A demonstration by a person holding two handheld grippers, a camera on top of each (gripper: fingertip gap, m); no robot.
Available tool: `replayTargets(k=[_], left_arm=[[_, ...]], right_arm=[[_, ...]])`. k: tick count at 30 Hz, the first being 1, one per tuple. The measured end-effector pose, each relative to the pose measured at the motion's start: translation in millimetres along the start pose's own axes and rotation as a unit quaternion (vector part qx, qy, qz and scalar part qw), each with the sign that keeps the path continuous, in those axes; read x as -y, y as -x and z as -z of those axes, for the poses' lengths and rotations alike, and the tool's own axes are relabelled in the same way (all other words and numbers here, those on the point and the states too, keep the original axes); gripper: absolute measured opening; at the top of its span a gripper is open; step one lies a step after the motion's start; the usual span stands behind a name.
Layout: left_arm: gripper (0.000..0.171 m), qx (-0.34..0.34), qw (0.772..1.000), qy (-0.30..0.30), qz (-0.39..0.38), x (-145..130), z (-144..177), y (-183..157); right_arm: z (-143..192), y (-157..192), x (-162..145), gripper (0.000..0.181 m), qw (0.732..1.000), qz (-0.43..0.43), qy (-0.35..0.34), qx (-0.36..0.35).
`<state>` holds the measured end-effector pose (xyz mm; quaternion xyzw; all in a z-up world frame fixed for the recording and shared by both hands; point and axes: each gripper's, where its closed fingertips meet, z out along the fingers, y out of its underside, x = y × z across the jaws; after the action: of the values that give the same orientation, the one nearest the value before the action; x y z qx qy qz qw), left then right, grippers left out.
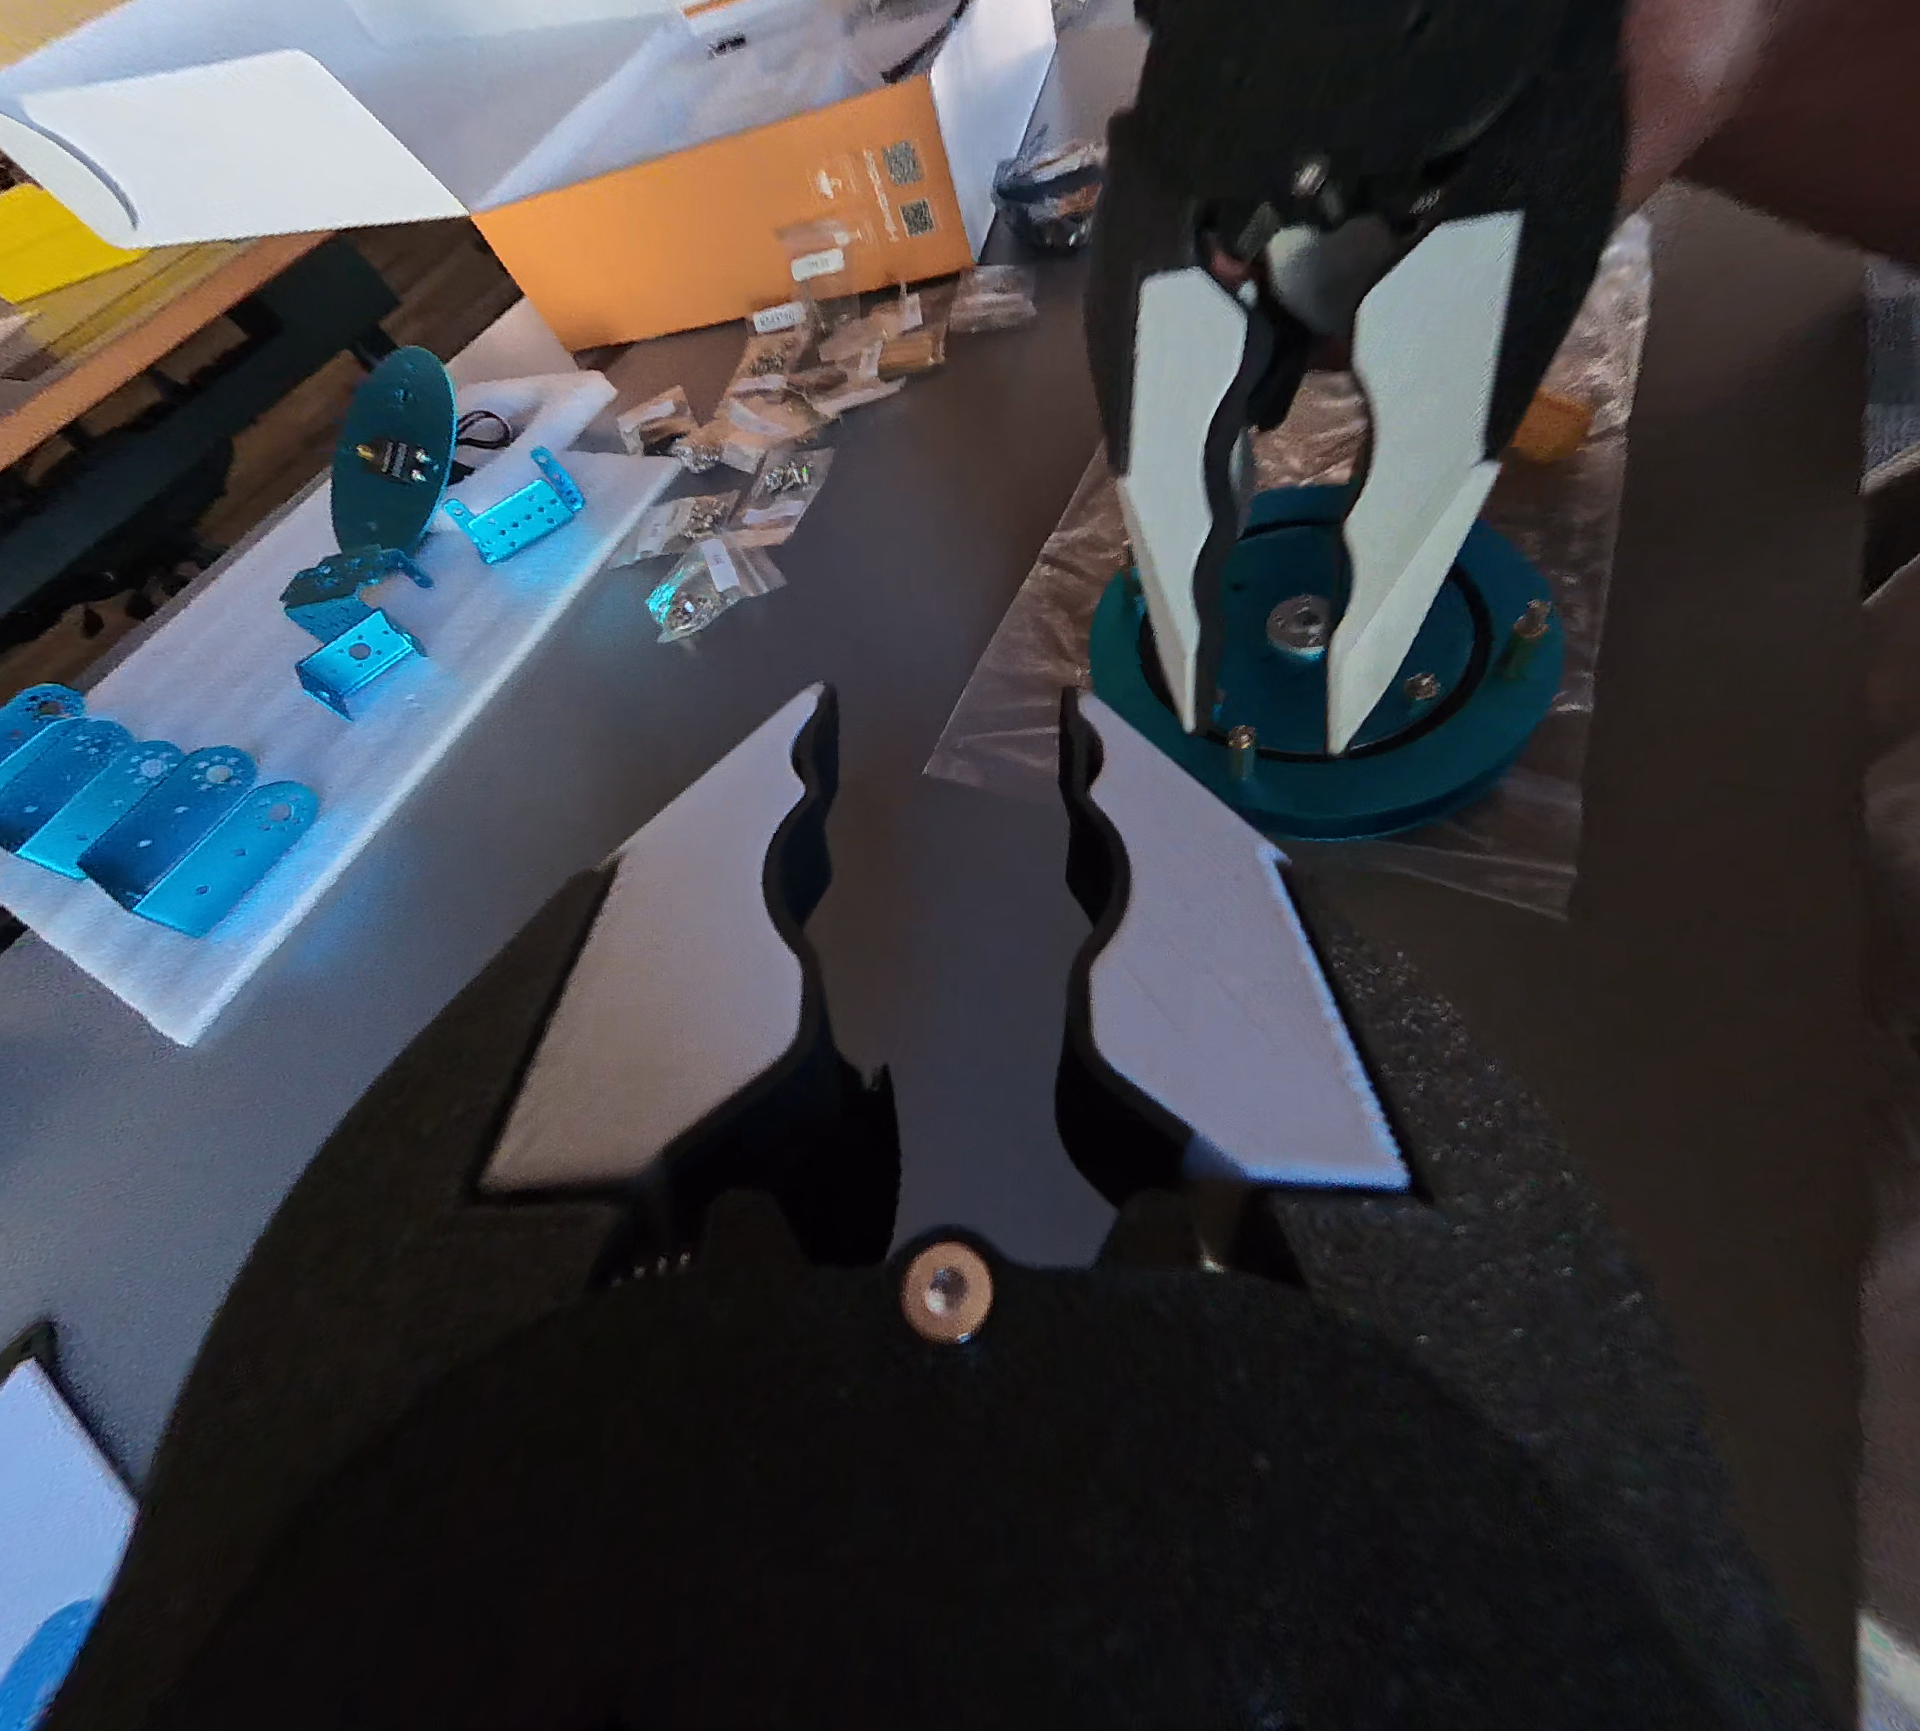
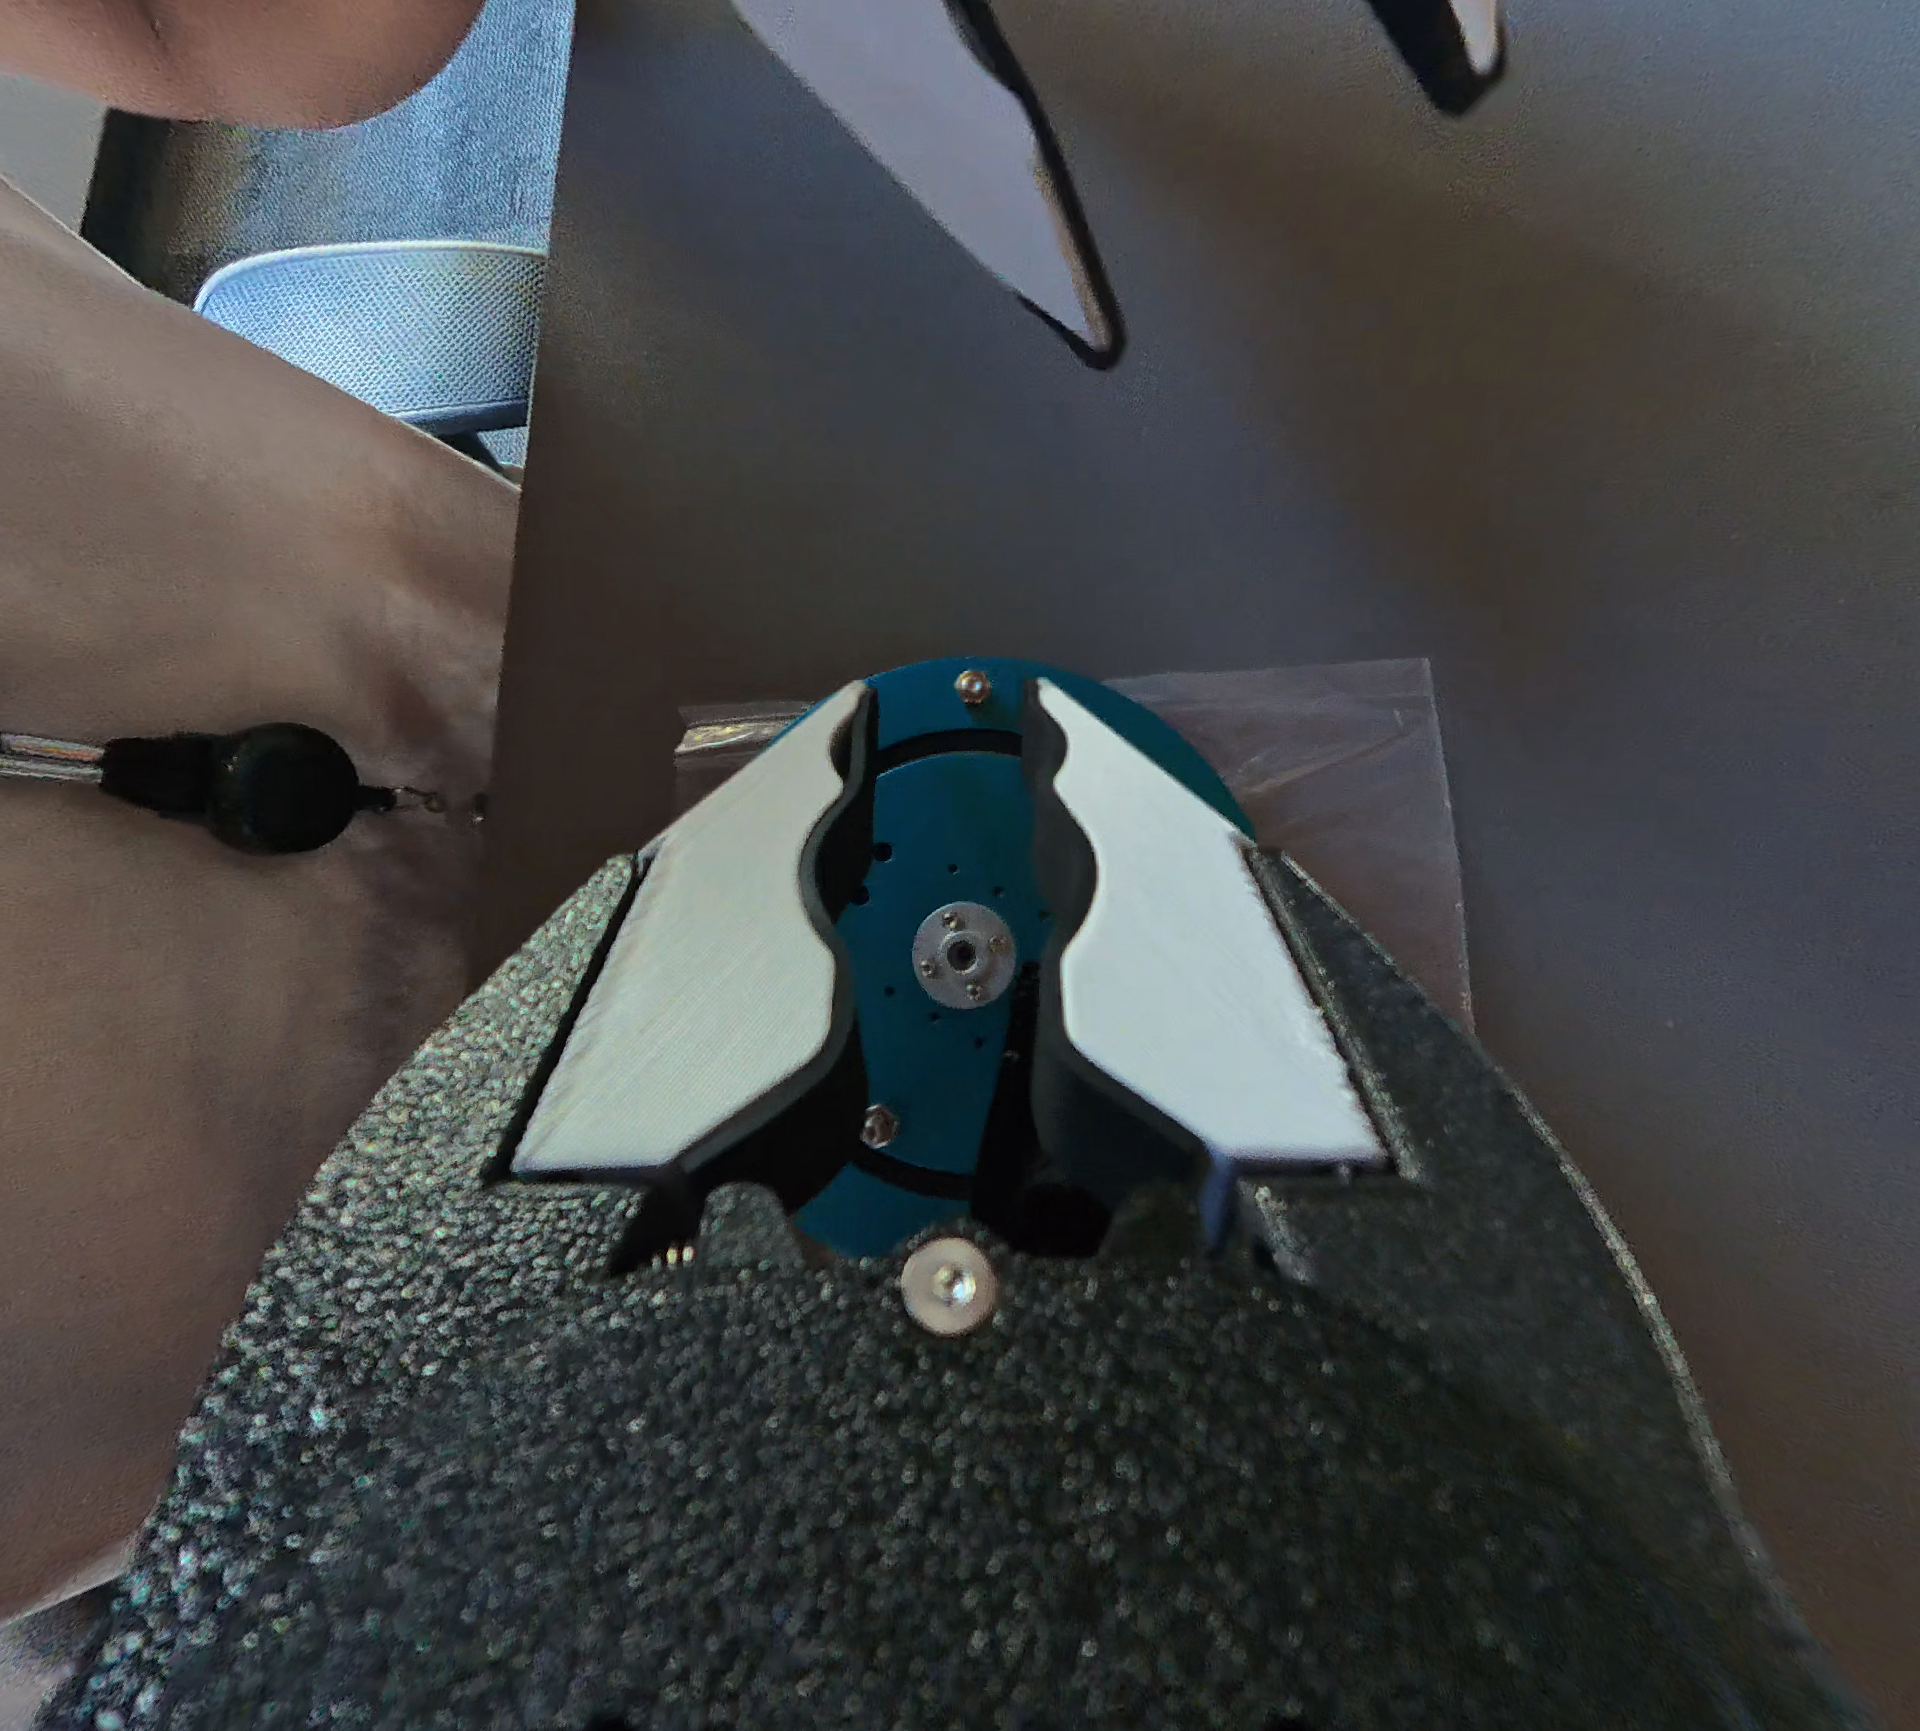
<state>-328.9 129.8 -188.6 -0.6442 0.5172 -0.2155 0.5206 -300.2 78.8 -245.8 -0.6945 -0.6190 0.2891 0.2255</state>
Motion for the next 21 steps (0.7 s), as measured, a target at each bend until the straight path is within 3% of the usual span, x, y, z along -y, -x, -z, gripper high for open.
replayTargets(k=[3,5,8,14,21], left_arm=[[0.041,0.006,1.000,-0.017,0.014,4.8,4.1,-5.4],[0.041,0.017,1.000,-0.008,0.022,-0.2,2.9,-5.4],[0.041,0.028,0.998,0.003,0.051,-9.6,0.0,-3.5],[0.038,-0.022,0.992,-0.036,0.122,-0.2,-14.6,-20.1],[0.029,-0.124,0.985,-0.053,0.105,31.0,-49.6,-71.9]], right_arm=[[-8.9,-4.3,-2.7,0.021,1.000,0.011,0.013,-0.010],[-10.4,-7.4,-0.5,0.008,0.999,0.025,0.011,-0.025],[-6.4,-7.1,2.2,0.005,0.999,0.026,0.005,-0.024],[40.5,-3.6,4.5,0.005,0.996,-0.028,-0.085,0.000],[100.6,2.5,-16.7,0.005,0.981,-0.076,-0.181,0.006]])
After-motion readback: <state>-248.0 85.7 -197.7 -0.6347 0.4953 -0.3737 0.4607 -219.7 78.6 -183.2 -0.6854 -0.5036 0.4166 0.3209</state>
